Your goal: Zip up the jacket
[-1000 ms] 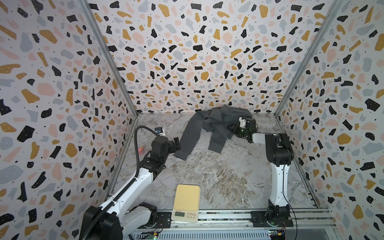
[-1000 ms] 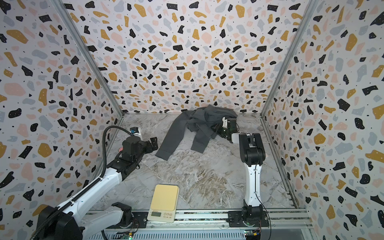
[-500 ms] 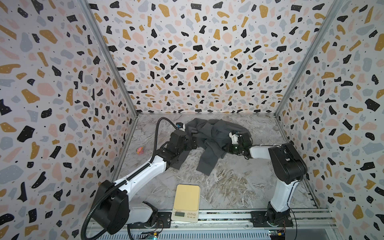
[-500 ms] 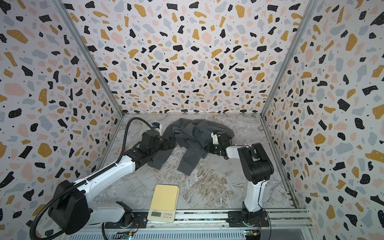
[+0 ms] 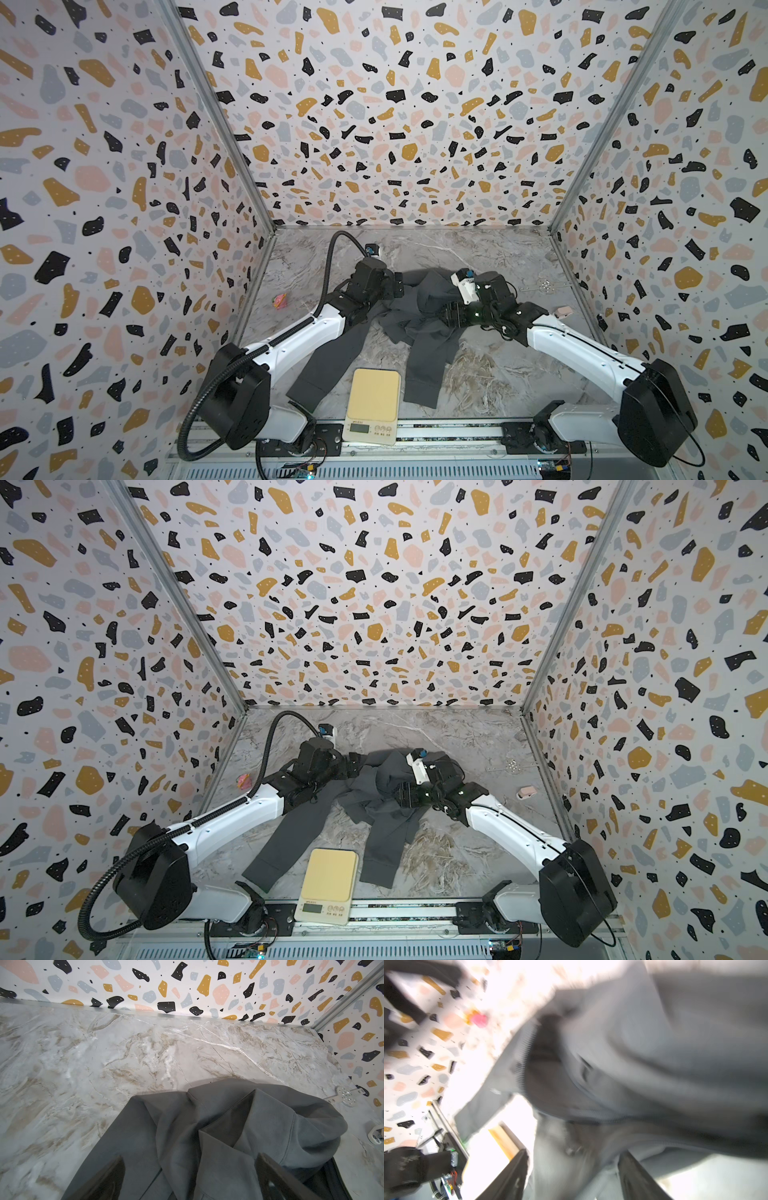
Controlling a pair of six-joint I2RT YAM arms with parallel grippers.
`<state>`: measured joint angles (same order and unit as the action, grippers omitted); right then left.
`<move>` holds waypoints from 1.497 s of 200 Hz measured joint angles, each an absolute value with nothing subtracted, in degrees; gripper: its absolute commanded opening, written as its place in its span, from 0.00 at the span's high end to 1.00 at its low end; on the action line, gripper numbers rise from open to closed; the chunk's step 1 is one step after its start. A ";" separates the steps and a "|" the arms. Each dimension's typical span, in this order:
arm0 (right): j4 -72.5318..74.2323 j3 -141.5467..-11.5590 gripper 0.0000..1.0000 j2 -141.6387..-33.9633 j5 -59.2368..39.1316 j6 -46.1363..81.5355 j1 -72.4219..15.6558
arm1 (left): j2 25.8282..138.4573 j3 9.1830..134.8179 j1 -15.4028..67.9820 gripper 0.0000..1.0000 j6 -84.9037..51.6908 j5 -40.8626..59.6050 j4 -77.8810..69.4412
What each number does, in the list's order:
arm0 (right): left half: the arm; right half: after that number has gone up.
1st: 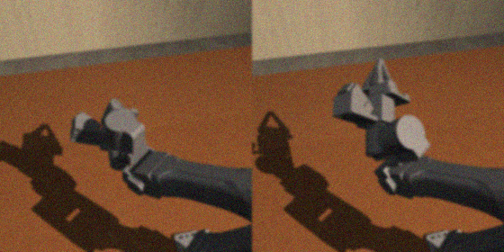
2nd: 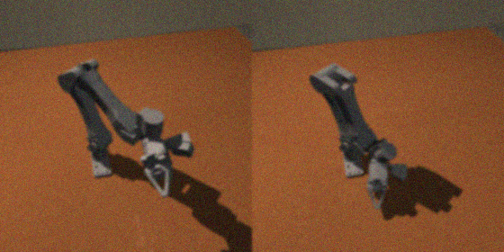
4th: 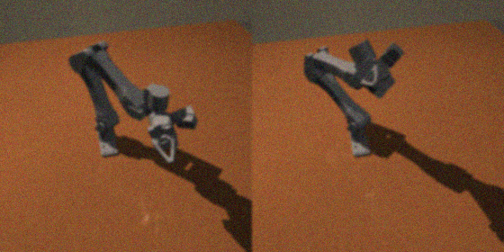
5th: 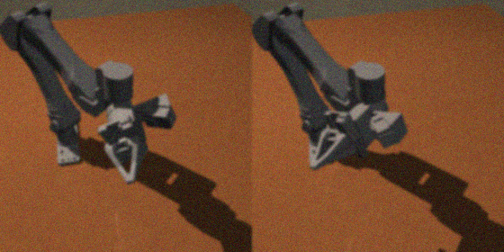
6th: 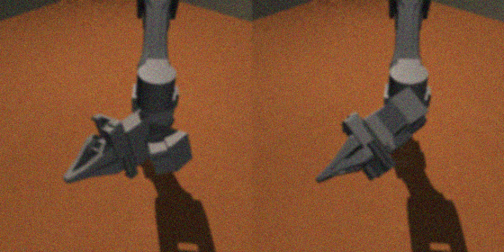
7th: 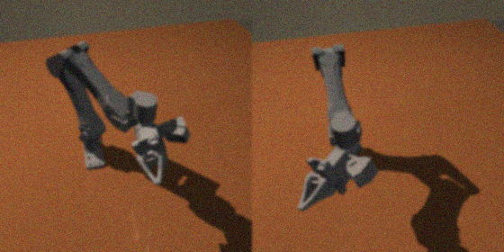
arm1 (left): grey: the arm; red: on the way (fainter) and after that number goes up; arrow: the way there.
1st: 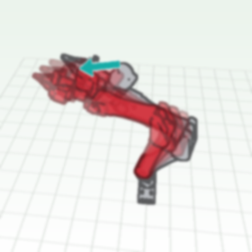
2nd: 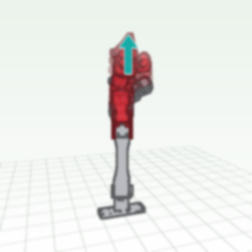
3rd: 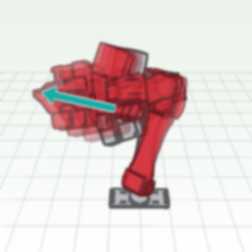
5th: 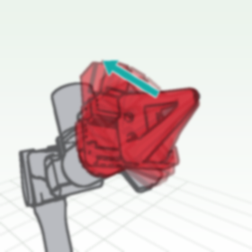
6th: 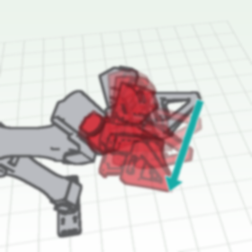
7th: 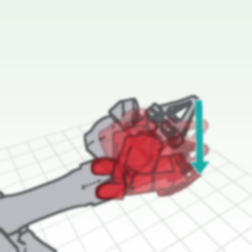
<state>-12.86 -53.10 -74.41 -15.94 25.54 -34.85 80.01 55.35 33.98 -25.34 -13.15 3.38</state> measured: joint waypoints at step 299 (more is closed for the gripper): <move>-28.01 -126.80 0.30 -133.51 -0.99 14.96 -14.31 | 64.79 40.47 30.44 0.01 -22.55 -10.13 5.08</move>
